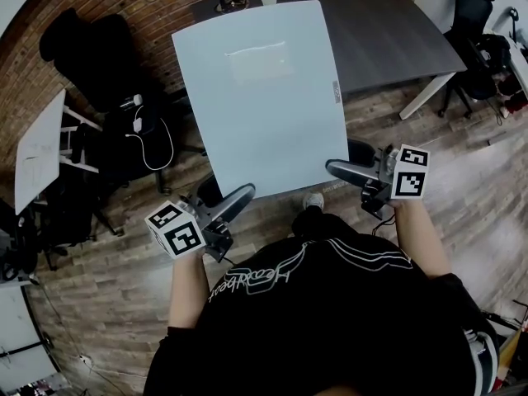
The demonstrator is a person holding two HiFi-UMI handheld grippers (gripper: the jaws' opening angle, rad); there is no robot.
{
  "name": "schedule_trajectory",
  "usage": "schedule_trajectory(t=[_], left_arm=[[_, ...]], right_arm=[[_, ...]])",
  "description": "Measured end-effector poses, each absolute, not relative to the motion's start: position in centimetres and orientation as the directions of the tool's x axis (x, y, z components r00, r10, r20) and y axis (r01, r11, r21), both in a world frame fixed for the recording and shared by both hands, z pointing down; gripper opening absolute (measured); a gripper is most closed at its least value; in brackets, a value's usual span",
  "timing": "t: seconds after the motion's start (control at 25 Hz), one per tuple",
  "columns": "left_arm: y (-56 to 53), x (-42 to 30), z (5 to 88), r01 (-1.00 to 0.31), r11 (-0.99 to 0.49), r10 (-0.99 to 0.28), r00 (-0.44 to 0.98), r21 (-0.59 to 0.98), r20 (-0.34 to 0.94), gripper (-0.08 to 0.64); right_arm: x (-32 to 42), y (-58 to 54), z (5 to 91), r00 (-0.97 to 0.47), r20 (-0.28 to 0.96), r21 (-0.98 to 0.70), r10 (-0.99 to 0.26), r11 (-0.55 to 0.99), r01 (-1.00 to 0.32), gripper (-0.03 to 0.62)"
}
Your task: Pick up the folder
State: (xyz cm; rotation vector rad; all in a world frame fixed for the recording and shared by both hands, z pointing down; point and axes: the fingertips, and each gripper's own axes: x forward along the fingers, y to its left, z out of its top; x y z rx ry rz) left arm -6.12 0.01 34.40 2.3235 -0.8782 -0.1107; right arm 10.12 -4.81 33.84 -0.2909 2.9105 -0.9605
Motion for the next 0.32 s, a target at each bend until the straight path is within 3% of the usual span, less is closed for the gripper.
schedule_trajectory(t=[0.32], left_arm=[[-0.3, -7.1, 35.0, -0.565, -0.566, -0.614, 0.775, 0.601, 0.149, 0.356]], right_arm=[[9.0, -5.0, 34.6, -0.98, 0.018, -0.6, -0.2, 0.781, -0.171, 0.281]])
